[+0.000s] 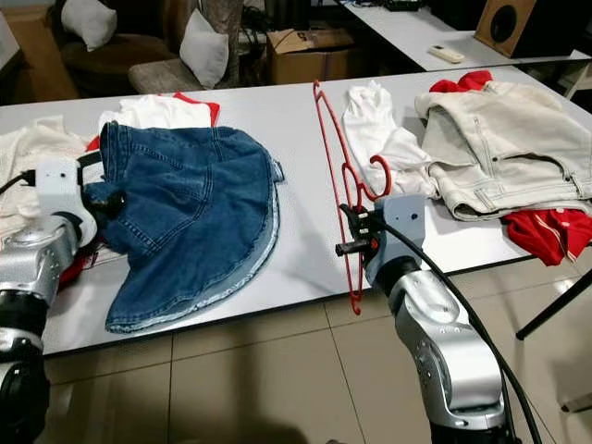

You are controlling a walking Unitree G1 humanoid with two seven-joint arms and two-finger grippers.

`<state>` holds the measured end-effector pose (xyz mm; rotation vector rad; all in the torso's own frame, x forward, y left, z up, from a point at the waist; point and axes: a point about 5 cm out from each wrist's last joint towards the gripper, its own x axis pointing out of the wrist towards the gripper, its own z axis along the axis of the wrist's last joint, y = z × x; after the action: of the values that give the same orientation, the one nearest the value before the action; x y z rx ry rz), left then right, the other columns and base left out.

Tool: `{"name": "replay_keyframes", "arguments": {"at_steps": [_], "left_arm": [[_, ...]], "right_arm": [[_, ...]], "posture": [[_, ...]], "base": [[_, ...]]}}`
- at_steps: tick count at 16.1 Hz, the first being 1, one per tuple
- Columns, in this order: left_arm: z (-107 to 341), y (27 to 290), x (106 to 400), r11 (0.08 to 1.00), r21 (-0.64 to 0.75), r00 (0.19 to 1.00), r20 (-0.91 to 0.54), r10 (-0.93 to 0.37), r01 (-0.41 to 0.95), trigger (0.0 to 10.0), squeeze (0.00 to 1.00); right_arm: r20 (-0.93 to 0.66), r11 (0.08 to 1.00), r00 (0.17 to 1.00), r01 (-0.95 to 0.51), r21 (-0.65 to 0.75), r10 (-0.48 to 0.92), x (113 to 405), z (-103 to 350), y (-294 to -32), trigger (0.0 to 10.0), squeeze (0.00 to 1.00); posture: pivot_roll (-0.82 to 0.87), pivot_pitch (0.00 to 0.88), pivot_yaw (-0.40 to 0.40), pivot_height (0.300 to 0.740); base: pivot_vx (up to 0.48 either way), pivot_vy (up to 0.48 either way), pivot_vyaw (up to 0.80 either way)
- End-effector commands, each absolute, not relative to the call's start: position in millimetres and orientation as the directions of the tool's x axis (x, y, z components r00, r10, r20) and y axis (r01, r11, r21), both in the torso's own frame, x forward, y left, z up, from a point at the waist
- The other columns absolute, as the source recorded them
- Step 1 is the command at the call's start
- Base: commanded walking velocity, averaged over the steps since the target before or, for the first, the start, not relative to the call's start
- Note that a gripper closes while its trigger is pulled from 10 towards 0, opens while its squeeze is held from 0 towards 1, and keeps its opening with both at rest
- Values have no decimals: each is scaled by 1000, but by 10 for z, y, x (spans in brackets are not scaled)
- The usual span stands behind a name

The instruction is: Hang hanger

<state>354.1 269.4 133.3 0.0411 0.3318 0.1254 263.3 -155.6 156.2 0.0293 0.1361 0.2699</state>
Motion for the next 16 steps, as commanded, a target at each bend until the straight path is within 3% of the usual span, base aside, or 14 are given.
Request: {"name": "replay_keyframes", "arguments": {"at_steps": [1, 11, 16], "left_arm": [[1272, 2642, 3546, 995, 52, 931, -349, 102, -89, 0, 0], [1239, 2557, 3543, 999, -32, 955, -296, 20, -31, 0, 0], [1572, 2214, 3648, 954, -210, 974, -25, -224, 214, 0, 0]], "right_arm": [[-140, 967, 956, -254, 37, 256, 2604, 1565, -1576, 10000, 0], [-194, 987, 969, -159, 4, 156, 2628, 1481, -1711, 10000, 0], [-190, 992, 974, -123, 17, 124, 2645, 1487, -1748, 10000, 0]], "posture": [[-82, 0, 25, 740], [-80, 0, 22, 740], [-84, 0, 29, 740]], "base": [[0, 0, 0], [0, 0, 0], [0, 0, 0]]}}
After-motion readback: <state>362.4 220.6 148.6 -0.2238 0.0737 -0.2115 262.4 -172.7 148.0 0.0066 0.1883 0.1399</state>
